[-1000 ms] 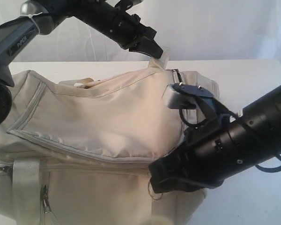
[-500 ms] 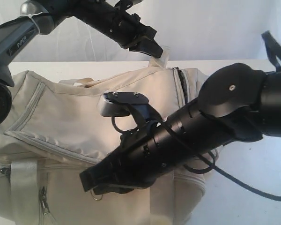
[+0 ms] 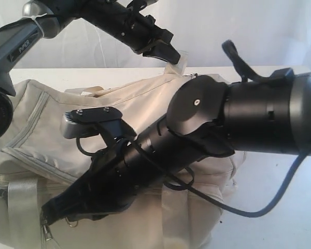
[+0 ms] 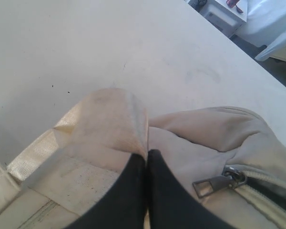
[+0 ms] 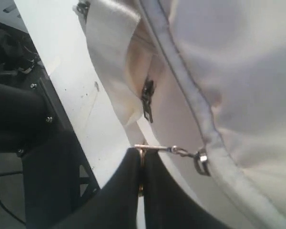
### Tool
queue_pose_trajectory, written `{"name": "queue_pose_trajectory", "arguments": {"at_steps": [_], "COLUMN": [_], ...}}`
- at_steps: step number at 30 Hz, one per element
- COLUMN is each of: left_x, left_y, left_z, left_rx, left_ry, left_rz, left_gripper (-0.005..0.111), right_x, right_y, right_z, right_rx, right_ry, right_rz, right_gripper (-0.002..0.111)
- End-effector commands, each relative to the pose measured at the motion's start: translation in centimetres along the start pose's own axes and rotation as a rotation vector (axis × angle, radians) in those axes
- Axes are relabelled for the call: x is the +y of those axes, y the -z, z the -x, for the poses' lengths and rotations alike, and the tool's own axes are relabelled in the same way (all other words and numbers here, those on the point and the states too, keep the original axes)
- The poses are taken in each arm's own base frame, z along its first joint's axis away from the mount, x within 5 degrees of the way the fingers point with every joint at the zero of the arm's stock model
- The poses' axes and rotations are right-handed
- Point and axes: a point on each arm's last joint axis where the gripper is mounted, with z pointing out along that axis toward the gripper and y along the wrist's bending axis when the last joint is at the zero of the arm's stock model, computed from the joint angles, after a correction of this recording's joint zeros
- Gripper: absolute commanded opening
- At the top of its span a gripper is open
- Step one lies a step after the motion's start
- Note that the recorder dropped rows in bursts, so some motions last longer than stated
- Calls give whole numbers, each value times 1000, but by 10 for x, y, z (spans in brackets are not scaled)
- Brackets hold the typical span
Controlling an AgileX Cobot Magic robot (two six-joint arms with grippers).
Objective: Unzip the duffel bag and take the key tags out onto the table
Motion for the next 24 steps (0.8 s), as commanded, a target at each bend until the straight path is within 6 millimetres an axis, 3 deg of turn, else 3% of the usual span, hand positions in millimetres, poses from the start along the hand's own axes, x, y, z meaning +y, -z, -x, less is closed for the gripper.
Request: {"name": "queue_pose_trajectory", "arguments": {"at_steps": [1,8,12,14,17,24], "left_x": [-11,-11,-11,-11,-11,-11], "left_y": [10,10,10,10,10,11], "left_z": [9,9,9,9,9,10], "left_rx": [-41,-41,-41,-41,-41,-46], "left_ry": [-7,-7,-14,-14,-14,-17], "left_rz": [-33,-33,-33,-33,-33,-28], "left_gripper": [0,0,0,0,0,0], "right_x": [10,9,8,6,4,12], "right_y": [-9,-10,-3,6,25,87], "right_z": [5,4,4,5,7,-3], "right_rx": [-1,11,32,28,21,38], "right_ry": [48,50,57,67,54,67], "right_rz": [22,23,33,27,2,-114], "right_gripper": [0,5,30,46,59,60]}}
